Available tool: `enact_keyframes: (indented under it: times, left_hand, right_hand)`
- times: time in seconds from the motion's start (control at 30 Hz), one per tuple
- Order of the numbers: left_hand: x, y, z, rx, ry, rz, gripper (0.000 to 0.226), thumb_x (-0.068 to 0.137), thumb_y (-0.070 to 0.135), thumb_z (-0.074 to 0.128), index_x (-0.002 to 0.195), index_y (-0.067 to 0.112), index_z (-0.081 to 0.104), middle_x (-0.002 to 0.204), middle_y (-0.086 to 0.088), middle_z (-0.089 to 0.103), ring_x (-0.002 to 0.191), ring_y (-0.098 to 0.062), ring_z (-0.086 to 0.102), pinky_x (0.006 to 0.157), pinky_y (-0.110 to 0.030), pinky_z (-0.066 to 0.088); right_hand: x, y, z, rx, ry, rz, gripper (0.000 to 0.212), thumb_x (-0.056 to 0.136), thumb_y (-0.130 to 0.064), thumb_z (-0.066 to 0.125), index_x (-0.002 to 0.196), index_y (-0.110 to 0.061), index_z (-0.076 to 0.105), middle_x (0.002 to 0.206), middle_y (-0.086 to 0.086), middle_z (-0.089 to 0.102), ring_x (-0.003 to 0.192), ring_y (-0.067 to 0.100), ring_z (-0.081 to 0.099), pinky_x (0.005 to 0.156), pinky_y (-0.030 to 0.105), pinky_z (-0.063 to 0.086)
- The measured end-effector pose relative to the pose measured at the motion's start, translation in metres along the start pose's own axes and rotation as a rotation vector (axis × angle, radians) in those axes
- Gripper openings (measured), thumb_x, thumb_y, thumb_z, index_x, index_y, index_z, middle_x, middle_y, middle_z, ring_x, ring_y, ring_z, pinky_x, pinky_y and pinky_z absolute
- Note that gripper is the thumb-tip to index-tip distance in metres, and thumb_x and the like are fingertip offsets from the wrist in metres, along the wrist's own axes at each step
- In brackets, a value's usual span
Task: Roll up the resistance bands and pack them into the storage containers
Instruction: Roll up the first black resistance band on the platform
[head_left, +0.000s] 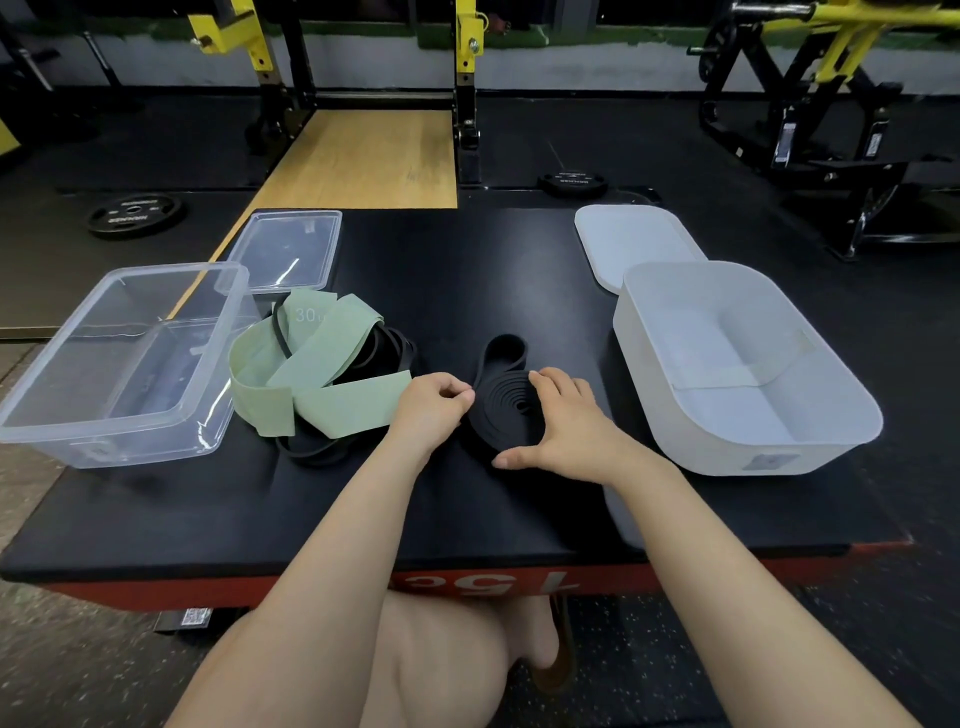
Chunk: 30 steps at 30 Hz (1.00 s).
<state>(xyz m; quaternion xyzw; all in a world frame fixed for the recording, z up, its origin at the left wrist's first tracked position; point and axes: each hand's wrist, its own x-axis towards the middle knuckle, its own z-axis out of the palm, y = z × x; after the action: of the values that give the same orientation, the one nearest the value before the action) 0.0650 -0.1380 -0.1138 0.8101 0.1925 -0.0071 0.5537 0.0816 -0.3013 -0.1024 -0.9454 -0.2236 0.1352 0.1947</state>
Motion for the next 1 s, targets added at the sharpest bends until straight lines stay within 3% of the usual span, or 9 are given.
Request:
enact_keyframes:
  times: [0.2,0.27,0.37,0.43,0.53,0.73,0.87,1.0]
  left_hand:
    - [0.002,-0.002,-0.001,0.027,0.018,-0.011,0.011,0.088,0.007,0.061,0.080,0.013,0.057,0.084,-0.005,0.060,0.073,-0.014,0.056,0.077,-0.032,0.053]
    - [0.002,0.000,0.000,0.003,0.019,-0.016,0.010,0.087,0.005,0.061,0.095,0.011,0.058,0.092,-0.006,0.061,0.075,-0.013,0.056,0.066,-0.026,0.051]
    - [0.002,0.002,0.000,-0.010,0.002,-0.022,0.034,0.088,0.004,0.060,0.120,0.012,0.055,0.101,-0.004,0.059,0.089,-0.017,0.056,0.060,-0.019,0.047]
    - [0.002,0.002,0.001,0.020,-0.009,-0.011,0.039,0.088,0.002,0.058,0.126,0.012,0.055,0.108,-0.005,0.061,0.096,-0.020,0.058,0.070,-0.024,0.050]
    - [0.003,0.003,0.003,0.066,-0.017,0.013,0.040,0.089,0.000,0.055,0.125,0.014,0.058,0.124,-0.006,0.061,0.114,-0.022,0.057,0.096,-0.033,0.046]
    - [0.005,0.003,0.004,0.078,-0.055,0.020,0.039,0.090,-0.003,0.050,0.124,0.015,0.059,0.123,-0.004,0.062,0.115,-0.018,0.055,0.089,-0.024,0.041]
    - [0.007,0.001,0.005,0.102,-0.053,0.027,0.039,0.090,-0.002,0.049,0.123,0.015,0.060,0.122,-0.003,0.062,0.115,-0.018,0.056,0.090,-0.027,0.042]
    - [0.009,0.000,0.006,0.126,-0.042,0.054,0.041,0.088,-0.003,0.048,0.123,0.014,0.061,0.121,-0.005,0.063,0.115,-0.019,0.057,0.095,-0.032,0.045]
  right_hand:
    - [0.006,0.009,-0.008,0.020,-0.091,-0.053,0.112,0.070,-0.052,0.076,0.151,-0.012,0.009,0.157,-0.002,0.007,0.144,0.021,0.004,0.117,0.037,0.017]
    - [0.008,0.011,-0.009,0.023,-0.099,-0.062,0.113,0.069,-0.051,0.077,0.151,-0.013,0.010,0.157,-0.003,0.008,0.143,0.020,0.005,0.117,0.036,0.017]
    - [0.010,0.014,-0.009,0.026,-0.102,-0.081,0.113,0.068,-0.051,0.078,0.151,-0.013,0.012,0.156,-0.005,0.009,0.143,0.018,0.006,0.116,0.034,0.017]
    - [0.011,0.015,-0.010,0.029,-0.107,-0.089,0.112,0.068,-0.050,0.079,0.151,-0.013,0.012,0.156,-0.005,0.010,0.142,0.016,0.007,0.115,0.033,0.017]
    - [0.012,0.016,-0.010,0.035,-0.111,-0.087,0.113,0.068,-0.050,0.079,0.151,-0.013,0.012,0.156,-0.005,0.009,0.143,0.016,0.006,0.116,0.033,0.016]
    - [0.000,0.008,-0.003,0.017,-0.023,0.041,0.118,0.065,-0.060,0.075,0.152,-0.019,0.007,0.159,-0.007,0.000,0.145,0.015,-0.002,0.115,0.039,0.021]
    - [-0.014,-0.001,0.010,-0.028,0.182,0.175,0.113,0.063,-0.069,0.070,0.147,-0.013,0.019,0.148,0.004,0.024,0.137,0.022,0.018,0.104,0.037,0.035]
    - [-0.013,-0.015,0.027,-0.100,0.263,0.208,0.119,0.063,-0.079,0.059,0.145,-0.003,0.019,0.143,0.010,0.029,0.133,0.026,0.024,0.105,0.035,0.033]
